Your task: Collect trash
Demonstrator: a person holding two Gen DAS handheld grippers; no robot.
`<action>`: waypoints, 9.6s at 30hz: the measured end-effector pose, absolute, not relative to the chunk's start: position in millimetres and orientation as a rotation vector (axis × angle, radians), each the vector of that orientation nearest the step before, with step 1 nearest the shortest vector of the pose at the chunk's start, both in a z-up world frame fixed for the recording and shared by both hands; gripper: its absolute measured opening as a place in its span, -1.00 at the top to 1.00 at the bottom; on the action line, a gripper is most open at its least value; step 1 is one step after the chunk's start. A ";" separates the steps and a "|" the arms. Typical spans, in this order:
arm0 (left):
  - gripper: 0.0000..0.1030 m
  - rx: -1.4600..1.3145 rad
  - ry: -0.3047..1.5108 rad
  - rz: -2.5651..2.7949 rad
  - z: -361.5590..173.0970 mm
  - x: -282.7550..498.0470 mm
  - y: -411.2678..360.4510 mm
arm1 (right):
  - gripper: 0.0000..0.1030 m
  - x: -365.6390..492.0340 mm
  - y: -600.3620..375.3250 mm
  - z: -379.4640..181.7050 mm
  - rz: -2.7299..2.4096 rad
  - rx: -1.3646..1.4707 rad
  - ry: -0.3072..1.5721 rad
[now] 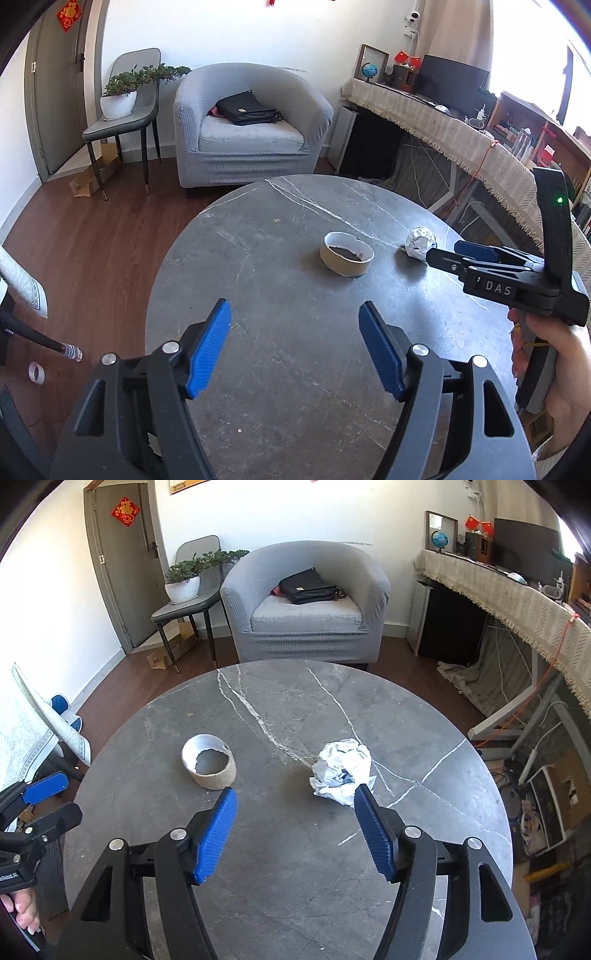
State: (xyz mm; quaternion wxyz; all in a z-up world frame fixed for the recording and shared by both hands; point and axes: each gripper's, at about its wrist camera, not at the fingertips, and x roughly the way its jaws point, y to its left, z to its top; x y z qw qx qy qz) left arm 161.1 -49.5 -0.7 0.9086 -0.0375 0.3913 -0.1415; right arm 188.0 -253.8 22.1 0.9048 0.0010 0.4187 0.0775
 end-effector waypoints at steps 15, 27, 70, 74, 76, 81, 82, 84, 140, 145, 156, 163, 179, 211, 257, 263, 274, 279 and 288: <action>-0.46 -0.082 0.853 -0.360 -13.2 199.3 -90.0 | -0.03 231.1 -267.5 -3.9 0.116 -0.008 0.925; -0.46 -0.027 0.878 -0.379 -22.2 221.6 -110.7 | 0.19 201.9 -285.7 9.1 0.118 0.028 0.900; -0.11 0.059 0.912 -0.320 -35.0 227.7 -131.1 | 0.19 148.5 -276.2 52.8 0.268 0.023 0.875; -0.11 0.058 0.897 -0.309 -25.1 207.8 -121.7 | 0.19 145.5 -272.7 56.3 0.281 0.027 0.872; -0.11 0.060 0.895 -0.305 -21.1 198.0 -117.3 | 0.19 143.8 -270.5 57.9 0.293 0.037 0.869; -0.11 0.063 0.879 -0.275 -10.9 171.3 -96.5 | 0.19 139.7 -255.9 65.6 0.333 0.031 0.853; -0.11 0.061 0.874 -0.266 -9.3 165.1 -88.8 | 0.19 139.1 -251.9 66.7 0.341 0.027 0.851; -0.11 0.050 0.872 -0.244 -7.9 156.4 -75.2 | 0.19 138.1 -241.8 67.9 0.364 0.011 0.848; -0.19 -0.159 1.303 0.061 -145.1 73.1 211.8 | 0.19 131.3 96.6 17.1 0.802 -0.286 0.946; -0.28 -0.150 1.309 0.071 -147.5 69.2 217.9 | 0.19 130.2 115.5 -0.2 0.816 -0.303 0.988; -0.09 -0.196 1.064 0.124 -84.2 50.1 237.4 | 0.19 128.9 145.8 -49.5 0.810 -0.365 1.085; 0.23 -0.225 0.942 0.137 -48.9 42.7 243.7 | 0.19 126.0 159.7 -94.4 0.809 -0.413 1.177; 0.52 -0.202 0.850 0.095 -23.4 43.1 231.0 | 0.07 117.9 165.3 -173.7 0.785 -0.502 1.349; 0.27 -0.153 0.701 0.099 20.3 10.8 191.0 | 0.15 78.6 71.3 16.6 0.748 -0.332 0.866; -0.94 -0.082 0.605 0.089 -2.6 -60.8 103.1 | -0.93 -51.6 -156.5 45.5 0.365 -0.152 0.666; -0.94 -0.059 0.603 0.100 -2.5 -60.9 98.4 | -0.93 -53.7 -153.1 45.5 0.394 -0.162 0.666; -0.94 -0.065 0.609 0.104 -2.4 -61.1 100.0 | -0.93 -52.9 -153.2 46.3 0.399 -0.151 0.667; -0.94 -0.066 0.608 0.102 -2.2 -61.8 100.2 | -0.93 -52.6 -153.2 46.3 0.400 -0.150 0.667; -0.94 -0.069 0.608 0.101 -2.1 -61.8 100.3 | -0.93 -53.4 -156.1 46.2 0.402 -0.142 0.662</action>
